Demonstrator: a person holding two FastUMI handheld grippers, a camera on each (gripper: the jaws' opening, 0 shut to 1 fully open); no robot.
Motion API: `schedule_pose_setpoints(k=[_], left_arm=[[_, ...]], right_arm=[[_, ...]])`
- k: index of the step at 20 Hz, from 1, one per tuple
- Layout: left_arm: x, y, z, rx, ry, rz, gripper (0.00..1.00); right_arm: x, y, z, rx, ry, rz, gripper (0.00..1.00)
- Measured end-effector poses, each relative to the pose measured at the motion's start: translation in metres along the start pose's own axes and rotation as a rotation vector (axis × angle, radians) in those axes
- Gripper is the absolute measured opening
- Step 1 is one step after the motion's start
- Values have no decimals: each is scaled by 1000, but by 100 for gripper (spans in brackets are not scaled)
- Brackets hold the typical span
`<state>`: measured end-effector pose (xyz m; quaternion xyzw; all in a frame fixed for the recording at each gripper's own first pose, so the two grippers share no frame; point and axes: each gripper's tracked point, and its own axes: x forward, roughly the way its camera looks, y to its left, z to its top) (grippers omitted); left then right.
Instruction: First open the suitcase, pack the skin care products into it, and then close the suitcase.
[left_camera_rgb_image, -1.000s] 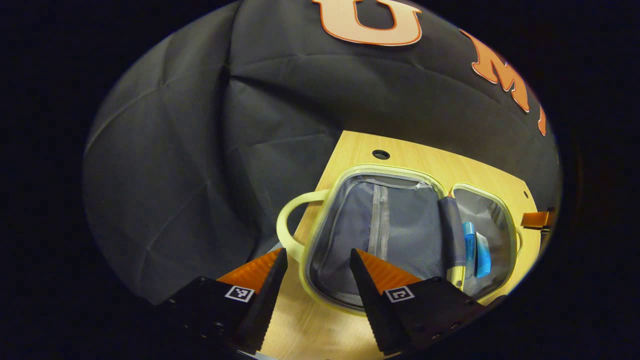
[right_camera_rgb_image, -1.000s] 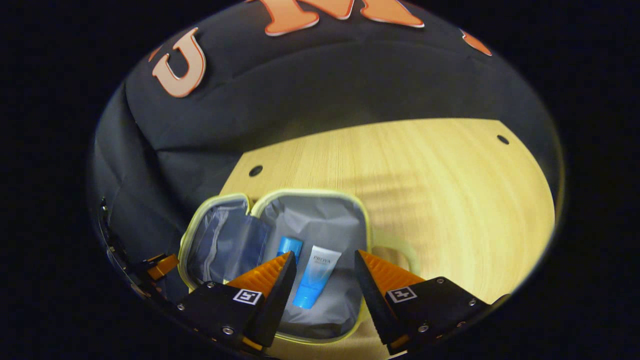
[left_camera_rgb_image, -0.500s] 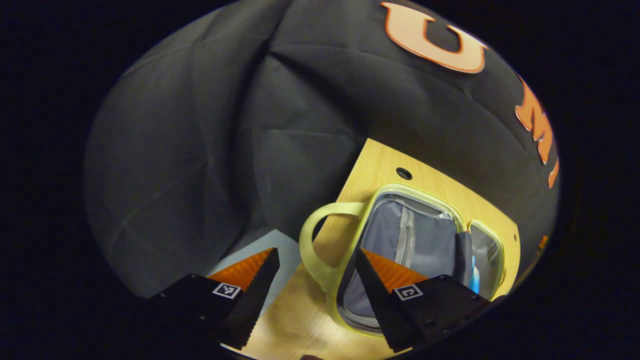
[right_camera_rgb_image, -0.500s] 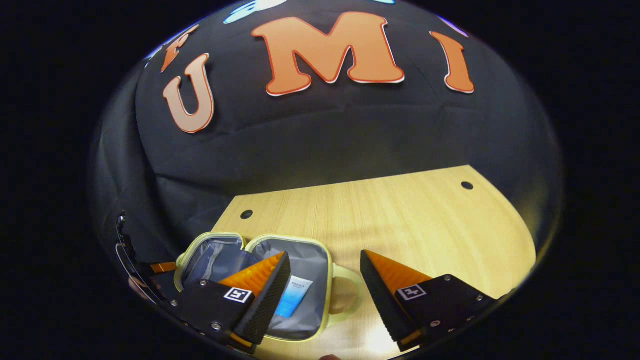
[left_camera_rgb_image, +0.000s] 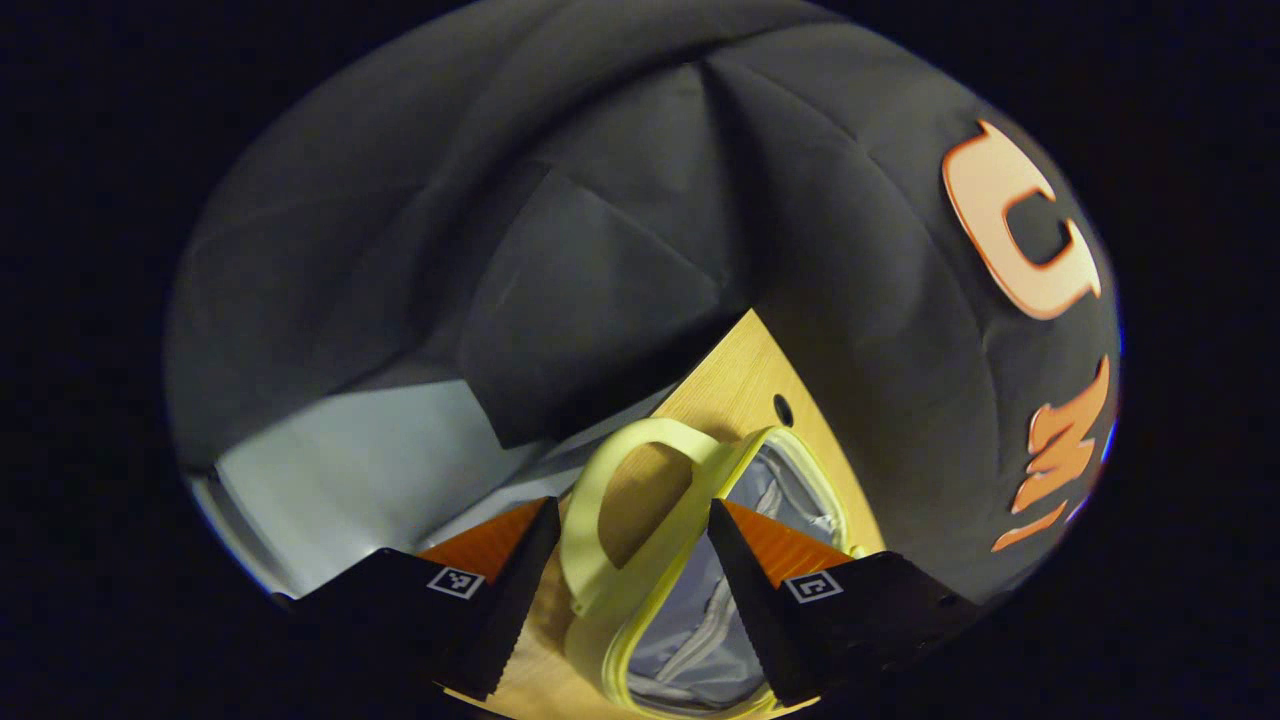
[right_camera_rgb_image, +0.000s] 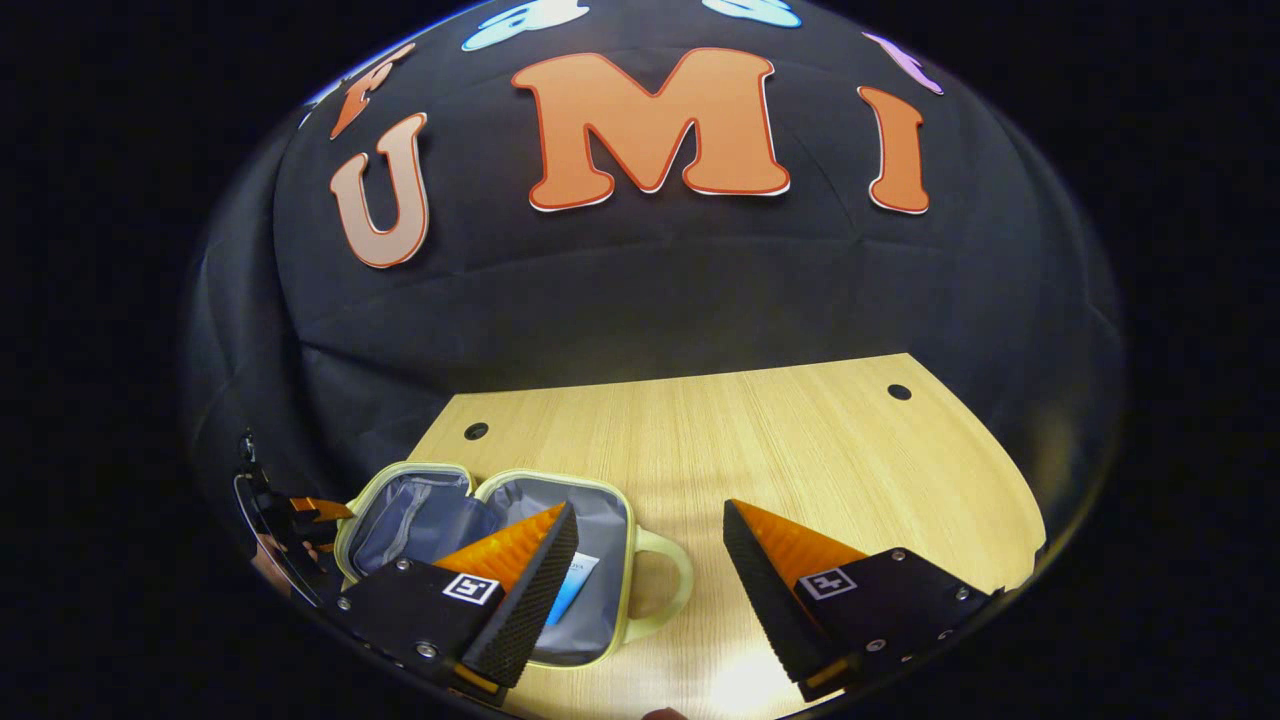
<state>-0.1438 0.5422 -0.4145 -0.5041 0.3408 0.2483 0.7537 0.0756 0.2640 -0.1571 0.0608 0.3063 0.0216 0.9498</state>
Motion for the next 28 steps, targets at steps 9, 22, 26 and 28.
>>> schedule_pose_setpoints(k=[9, 22, 26, 28], left_arm=[[-13, 19, 11, -344, -19, -113, 39], [-95, -99, 41, 65, -199, -182, 4], [-121, -150, 33, 194, -257, -195, 4], [-138, -170, 27, 245, -280, -212, 4]], right_arm=[[-1, -13, -1, -13, 24, -1, 94], [3, -38, 21, -83, -63, 60, 94], [-5, -52, 43, -189, -172, 40, 94], [-10, -56, 50, -223, -206, 55, 93]])
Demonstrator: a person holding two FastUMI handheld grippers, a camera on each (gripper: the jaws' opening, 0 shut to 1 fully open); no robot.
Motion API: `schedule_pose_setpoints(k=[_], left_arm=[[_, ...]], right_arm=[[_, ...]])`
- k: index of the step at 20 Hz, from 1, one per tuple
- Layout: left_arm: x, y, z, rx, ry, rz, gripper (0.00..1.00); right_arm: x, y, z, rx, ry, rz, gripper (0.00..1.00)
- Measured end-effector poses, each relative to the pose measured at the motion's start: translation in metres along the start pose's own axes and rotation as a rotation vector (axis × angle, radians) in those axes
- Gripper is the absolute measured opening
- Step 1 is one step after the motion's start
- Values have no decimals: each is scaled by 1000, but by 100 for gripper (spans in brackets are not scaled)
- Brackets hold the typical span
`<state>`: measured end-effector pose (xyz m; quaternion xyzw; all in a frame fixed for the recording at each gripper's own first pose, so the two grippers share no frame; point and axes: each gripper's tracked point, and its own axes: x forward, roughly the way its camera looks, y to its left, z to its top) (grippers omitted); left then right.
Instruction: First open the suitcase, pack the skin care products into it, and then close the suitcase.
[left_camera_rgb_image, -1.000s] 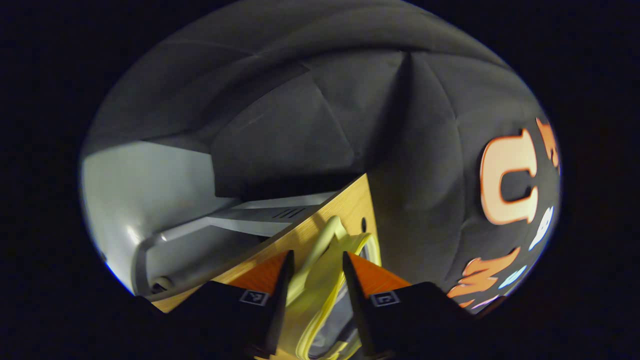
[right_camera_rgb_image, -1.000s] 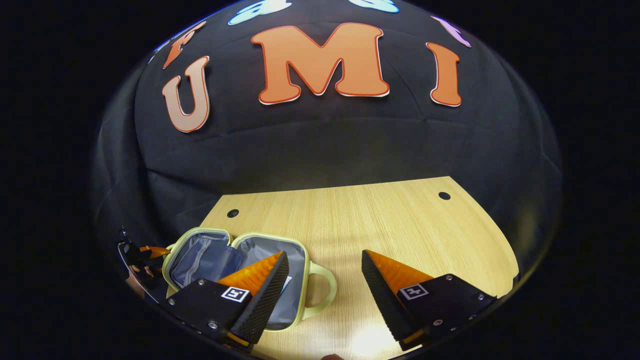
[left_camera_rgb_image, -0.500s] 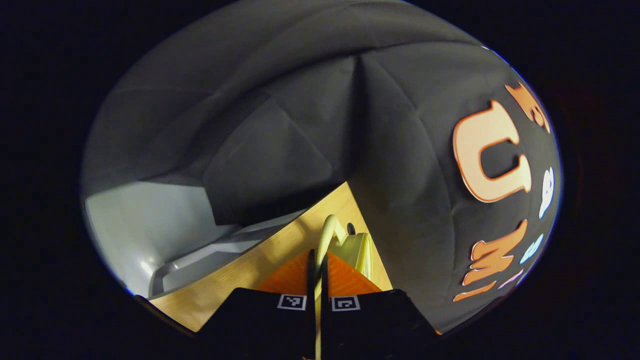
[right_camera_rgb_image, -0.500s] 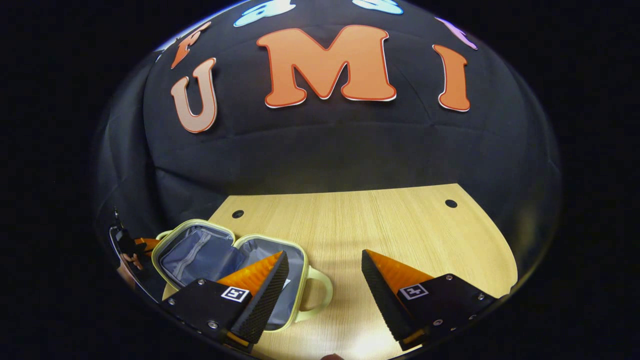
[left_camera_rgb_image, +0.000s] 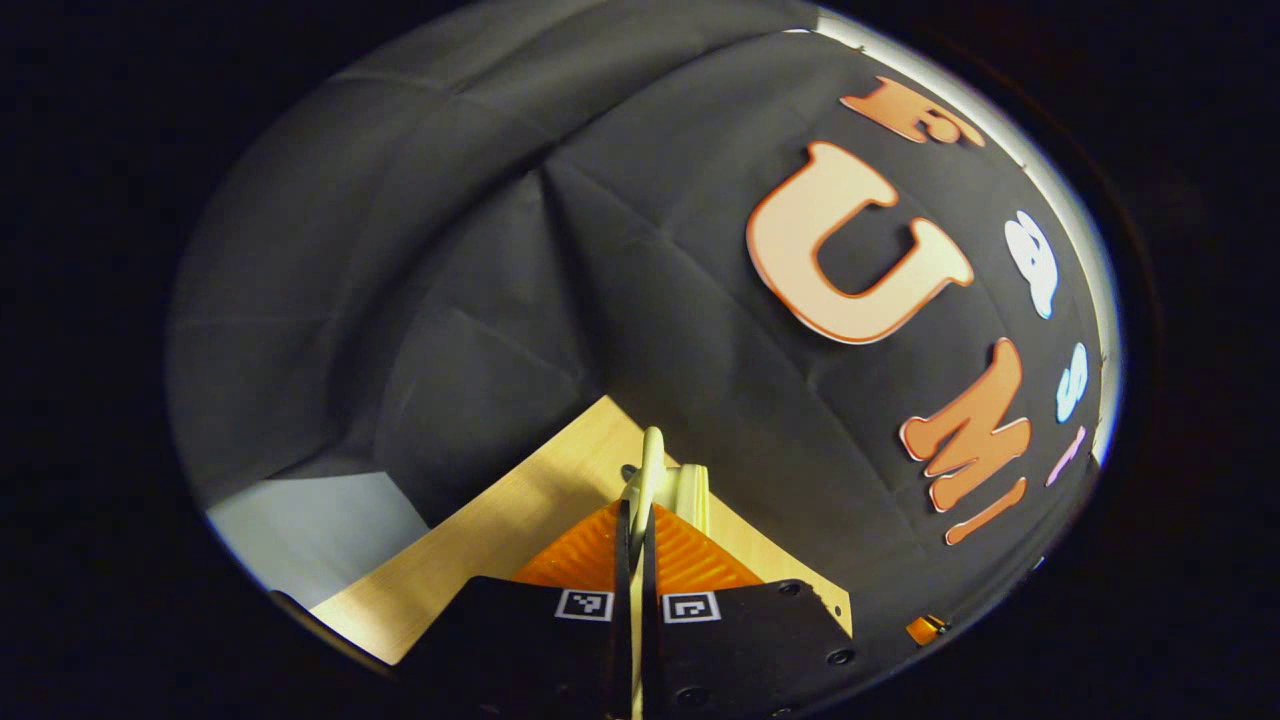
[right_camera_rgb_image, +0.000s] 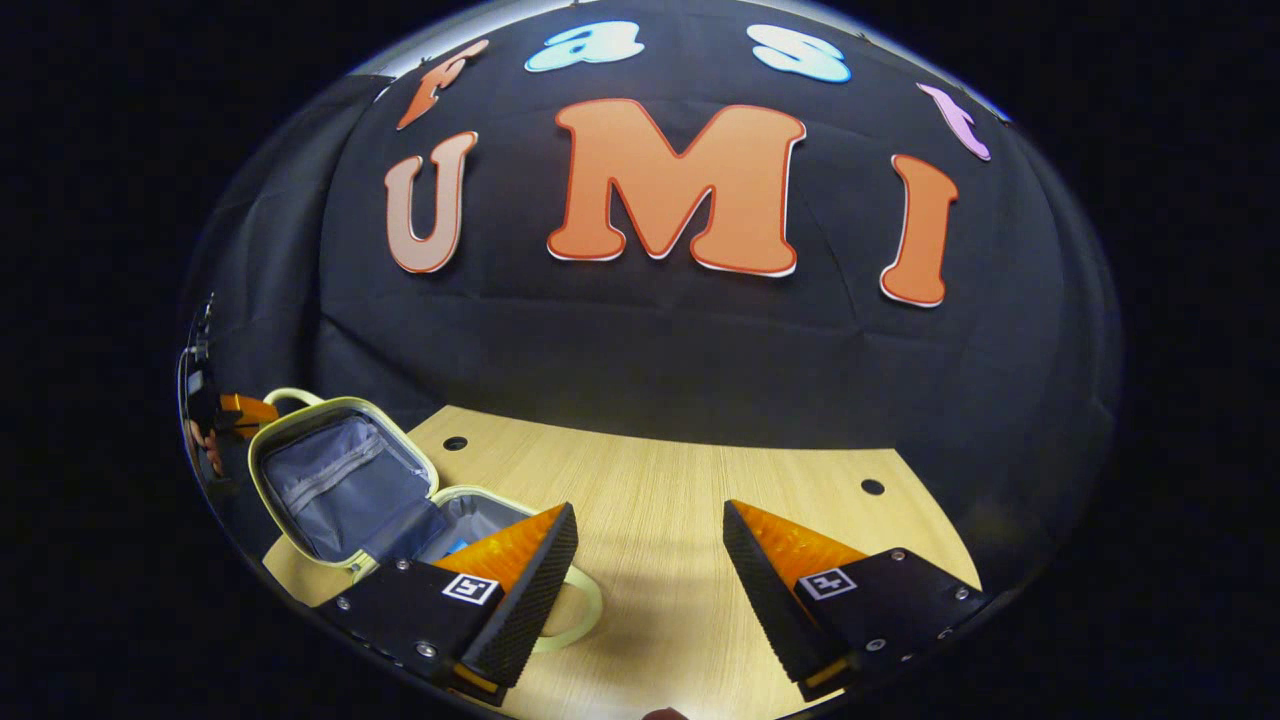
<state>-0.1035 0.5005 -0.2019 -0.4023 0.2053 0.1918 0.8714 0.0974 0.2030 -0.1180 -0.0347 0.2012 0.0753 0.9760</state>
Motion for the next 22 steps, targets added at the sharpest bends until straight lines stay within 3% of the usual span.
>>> schedule_pose_setpoints(k=[9, 19, 20, 22], left_arm=[[-21, -139, -31, 286, -25, -84, 4], [-21, -253, -127, 430, 44, -202, 4], [-20, -258, -137, 431, 59, -214, 4], [-21, -273, -159, 436, 89, -239, 4]], right_arm=[[-5, -25, 4, -50, -72, 70, 94], [-13, -64, -1, -46, -87, 92, 95], [-15, -69, -2, -44, -90, 88, 99], [-20, -77, -7, -39, -87, 78, 95]])
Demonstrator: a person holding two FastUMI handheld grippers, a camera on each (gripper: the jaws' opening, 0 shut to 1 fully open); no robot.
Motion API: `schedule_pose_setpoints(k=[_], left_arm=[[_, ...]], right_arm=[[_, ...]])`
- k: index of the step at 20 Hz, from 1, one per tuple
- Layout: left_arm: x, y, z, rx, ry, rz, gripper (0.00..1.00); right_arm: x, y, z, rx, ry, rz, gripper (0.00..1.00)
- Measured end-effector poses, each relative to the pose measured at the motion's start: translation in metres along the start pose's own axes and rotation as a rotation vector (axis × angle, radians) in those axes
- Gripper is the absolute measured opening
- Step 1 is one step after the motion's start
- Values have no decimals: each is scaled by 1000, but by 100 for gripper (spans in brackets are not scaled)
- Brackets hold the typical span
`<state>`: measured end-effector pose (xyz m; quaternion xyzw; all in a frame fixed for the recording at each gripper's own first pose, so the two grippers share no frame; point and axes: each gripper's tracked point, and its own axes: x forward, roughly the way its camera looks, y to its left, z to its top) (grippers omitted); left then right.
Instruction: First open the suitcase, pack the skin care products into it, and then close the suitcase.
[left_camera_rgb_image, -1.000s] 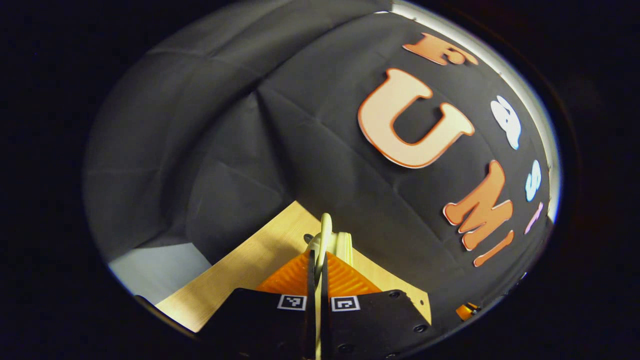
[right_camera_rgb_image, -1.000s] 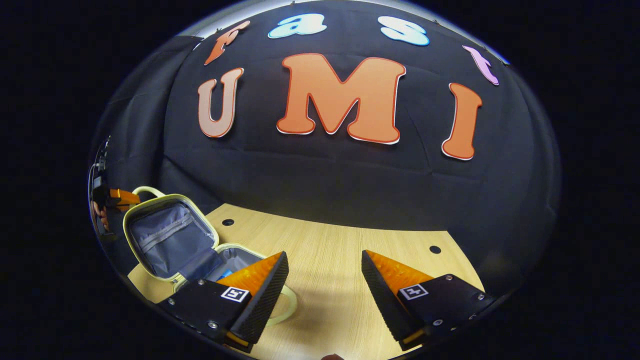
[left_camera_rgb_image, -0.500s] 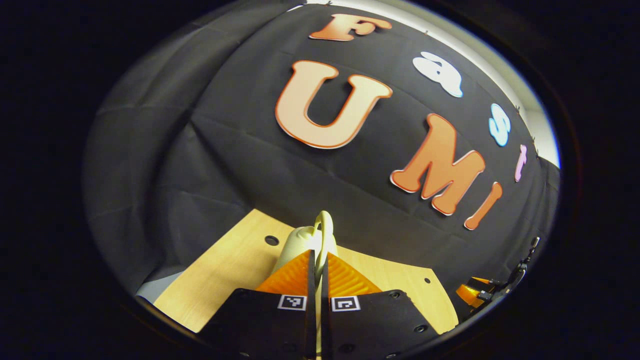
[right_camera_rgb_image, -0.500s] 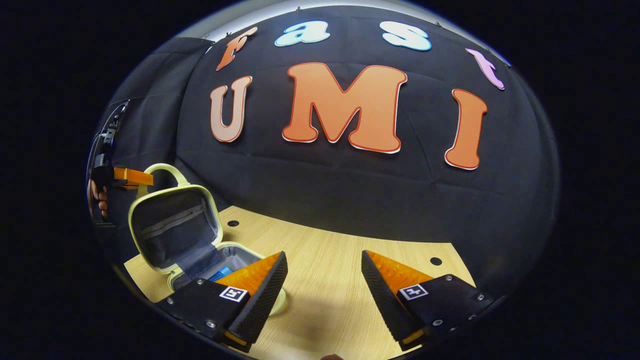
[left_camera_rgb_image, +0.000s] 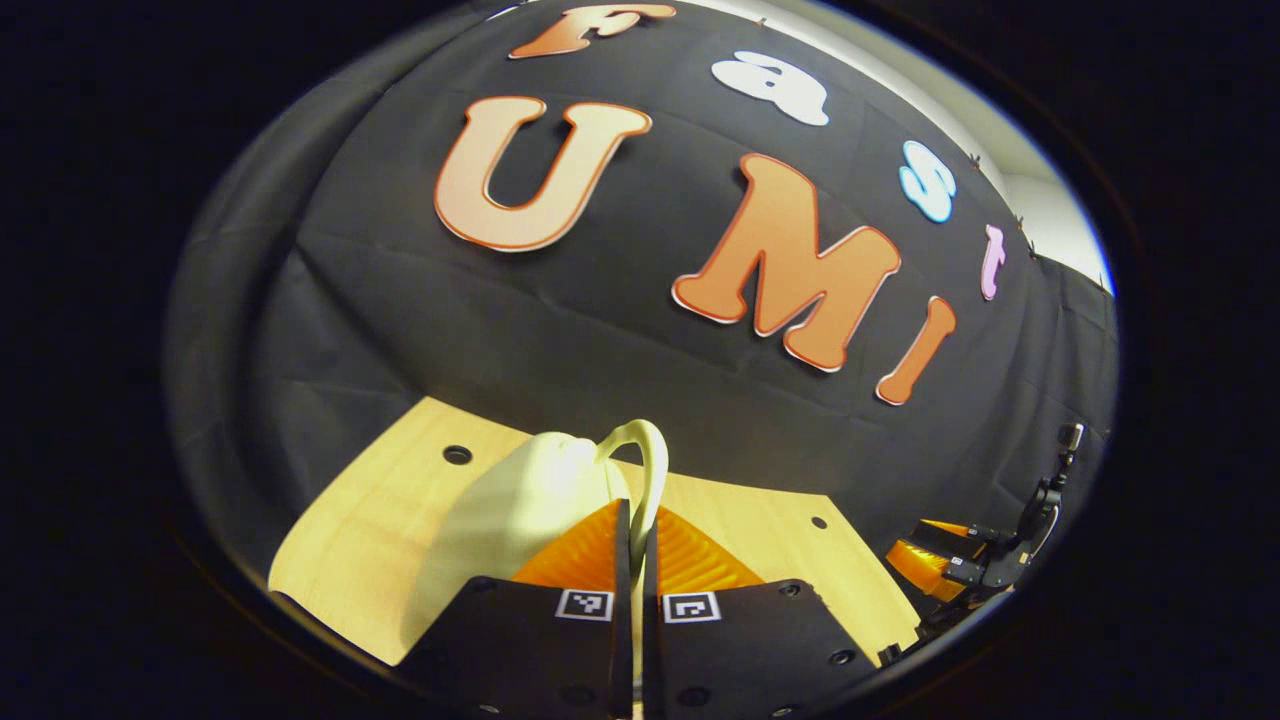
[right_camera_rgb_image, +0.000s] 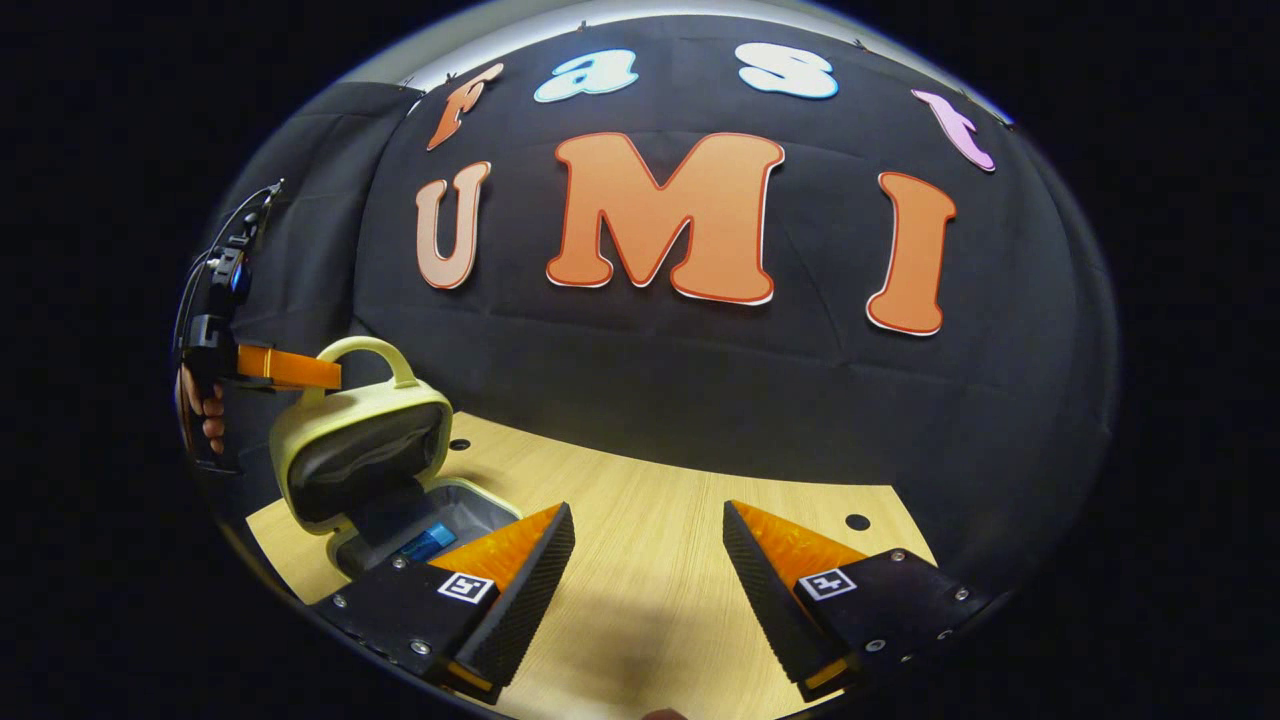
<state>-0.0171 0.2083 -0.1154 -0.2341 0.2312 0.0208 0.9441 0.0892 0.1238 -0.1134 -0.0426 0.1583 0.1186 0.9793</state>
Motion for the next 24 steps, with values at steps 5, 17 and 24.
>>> schedule_pose_setpoints(k=[5, 17, 24], left_arm=[[23, -53, -58, 58, 101, -68, 4], [71, -99, -177, 300, 308, -59, 4], [72, -104, -204, 346, 371, -38, 21]], right_arm=[[-15, -11, -17, 15, 24, -13, 95], [-28, -38, -38, 31, 55, -40, 95], [-18, -40, -45, 24, 85, -15, 95]])
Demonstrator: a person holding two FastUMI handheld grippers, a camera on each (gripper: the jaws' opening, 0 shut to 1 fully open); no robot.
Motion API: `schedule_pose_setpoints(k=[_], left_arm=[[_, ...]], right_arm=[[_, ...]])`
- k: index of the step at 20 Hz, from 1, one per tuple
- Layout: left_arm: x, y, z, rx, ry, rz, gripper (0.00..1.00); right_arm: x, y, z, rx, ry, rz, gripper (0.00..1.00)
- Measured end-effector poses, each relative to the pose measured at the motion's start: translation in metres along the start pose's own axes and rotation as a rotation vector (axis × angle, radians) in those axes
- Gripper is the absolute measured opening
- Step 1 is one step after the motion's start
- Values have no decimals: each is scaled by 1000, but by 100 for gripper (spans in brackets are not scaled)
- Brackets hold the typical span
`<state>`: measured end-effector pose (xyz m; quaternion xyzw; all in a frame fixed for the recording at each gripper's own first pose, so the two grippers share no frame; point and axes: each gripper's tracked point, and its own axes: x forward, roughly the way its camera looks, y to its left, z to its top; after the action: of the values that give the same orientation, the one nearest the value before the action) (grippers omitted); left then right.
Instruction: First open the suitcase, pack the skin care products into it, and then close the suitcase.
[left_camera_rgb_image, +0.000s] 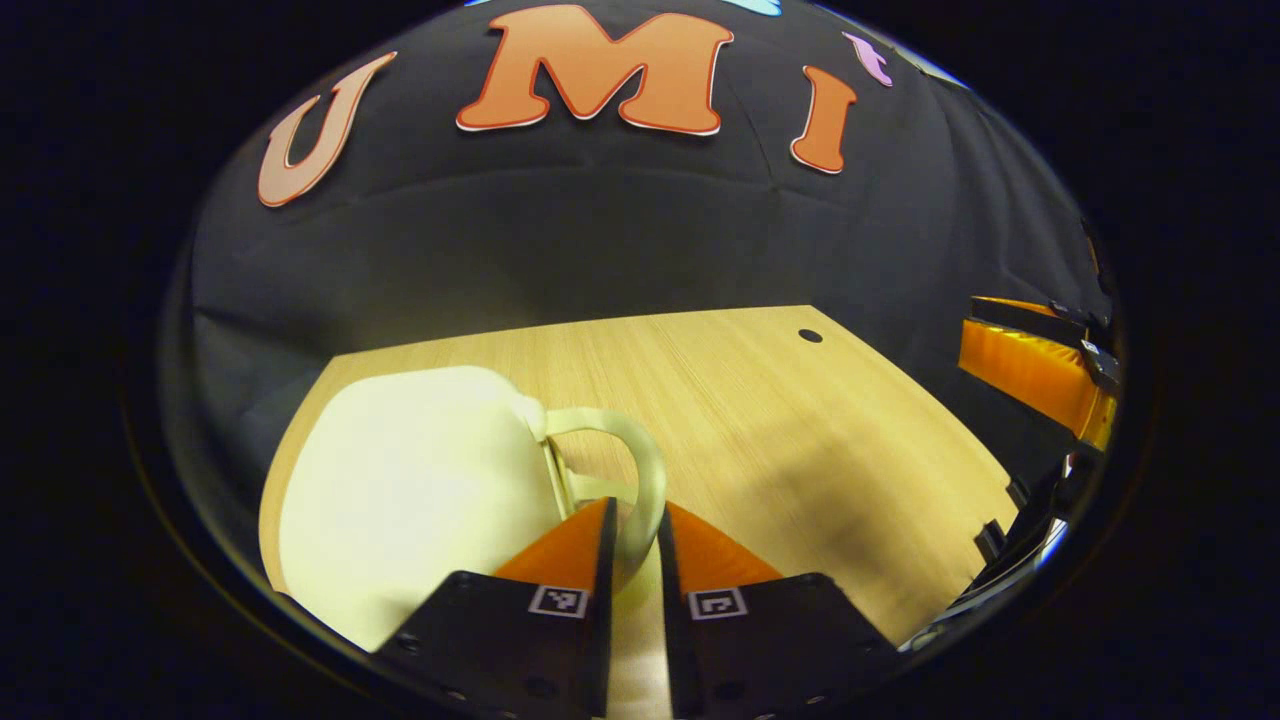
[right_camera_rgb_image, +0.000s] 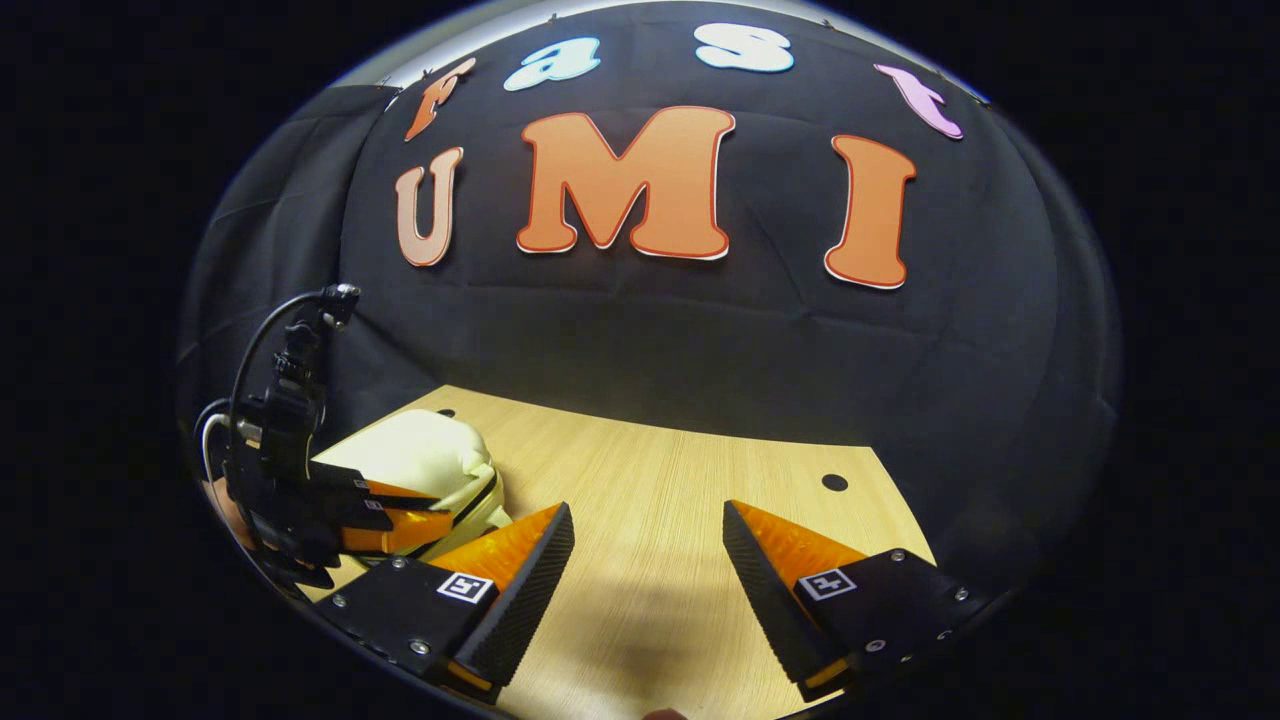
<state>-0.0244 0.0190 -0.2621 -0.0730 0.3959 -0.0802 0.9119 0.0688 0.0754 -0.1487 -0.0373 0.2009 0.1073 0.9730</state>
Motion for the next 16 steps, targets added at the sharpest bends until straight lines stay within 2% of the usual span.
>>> schedule_pose_setpoints(k=[1, 3, 5, 6, 7, 8, 10, 11, 16], left_arm=[[3, -2, -5, -17, 12, -3, 28], [-1, -13, -7, -65, -2, -45, 33], [-5, -13, -3, -63, -33, -42, 26], [-11, -10, 2, -45, -54, -28, 41], [-18, -8, 9, -27, -85, -20, 48], [-23, -8, 16, -16, -111, -15, 49], [-37, -7, 35, -3, -187, -3, 77], [-44, -7, 44, 2, -225, 3, 84], [-85, 6, 107, 37, -456, 102, 91]], right_arm=[[1, 0, 0, -3, 0, 0, 95], [1, -2, 2, -3, -2, 0, 95], [-1, -4, 4, -3, -8, -5, 95], [-1, -6, 5, -3, -13, -11, 95], [-4, -5, 9, -3, -20, -12, 95], [-6, -5, 12, -4, -35, -15, 95], [-9, -2, 21, -7, -63, -17, 95], [-12, -1, 27, -4, -83, -22, 95], [-29, 11, 66, 11, -209, -22, 95]])
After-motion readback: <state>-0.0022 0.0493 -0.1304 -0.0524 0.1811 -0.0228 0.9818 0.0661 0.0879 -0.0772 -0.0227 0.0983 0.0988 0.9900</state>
